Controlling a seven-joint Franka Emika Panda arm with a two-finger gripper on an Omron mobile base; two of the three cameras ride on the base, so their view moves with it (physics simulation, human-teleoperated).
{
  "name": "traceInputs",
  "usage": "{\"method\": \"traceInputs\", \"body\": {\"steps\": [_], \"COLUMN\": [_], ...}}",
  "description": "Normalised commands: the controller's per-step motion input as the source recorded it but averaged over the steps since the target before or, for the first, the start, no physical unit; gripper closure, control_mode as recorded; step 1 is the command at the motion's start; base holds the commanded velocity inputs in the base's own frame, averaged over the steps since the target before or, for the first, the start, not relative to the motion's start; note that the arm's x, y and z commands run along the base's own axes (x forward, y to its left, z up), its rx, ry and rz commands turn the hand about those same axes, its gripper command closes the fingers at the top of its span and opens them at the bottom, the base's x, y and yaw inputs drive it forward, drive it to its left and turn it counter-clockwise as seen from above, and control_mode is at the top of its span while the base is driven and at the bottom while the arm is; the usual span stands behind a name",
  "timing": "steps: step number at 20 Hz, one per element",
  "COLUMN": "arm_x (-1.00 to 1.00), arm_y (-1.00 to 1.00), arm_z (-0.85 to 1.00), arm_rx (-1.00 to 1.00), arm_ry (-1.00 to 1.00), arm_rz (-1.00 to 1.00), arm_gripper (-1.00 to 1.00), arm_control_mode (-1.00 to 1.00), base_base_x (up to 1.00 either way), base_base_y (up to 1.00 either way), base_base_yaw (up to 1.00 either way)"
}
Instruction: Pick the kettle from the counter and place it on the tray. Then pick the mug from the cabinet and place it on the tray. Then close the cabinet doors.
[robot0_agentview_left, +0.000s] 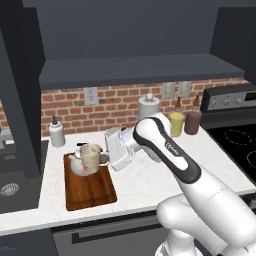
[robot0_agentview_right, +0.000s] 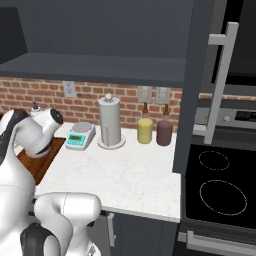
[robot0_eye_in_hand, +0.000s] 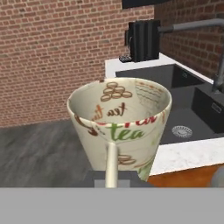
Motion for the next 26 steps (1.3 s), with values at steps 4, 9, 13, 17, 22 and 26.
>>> {"method": "traceInputs", "body": {"steps": [4,9,13,17,22,26], "arm_x": [0.07,0.0,0.06,0.29,0.46,0.41], "arm_y": [0.17,-0.01,-0.01,0.0,-0.01,0.0], "arm_z": [-0.66,-0.24,-0.37,-0.37,-0.29,-0.34], "arm_rx": [0.0,-0.03,-0.04,0.0,0.0,0.0], "arm_ry": [0.0,0.01,0.03,0.0,0.0,0.0], "arm_rz": [0.03,0.0,0.0,0.0,0.0,0.0], "arm_gripper": [1.0,1.0,1.0,1.0,1.0,1.0], "arm_control_mode": [-1.0,-1.0,-1.0,-1.0,-1.0,-1.0], "base_base_x": [0.0,0.0,0.0,0.0,0.0,0.0], "base_base_y": [0.0,0.0,0.0,0.0,0.0,0.0], "base_base_yaw": [0.0,0.0,0.0,0.0,0.0,0.0]}}
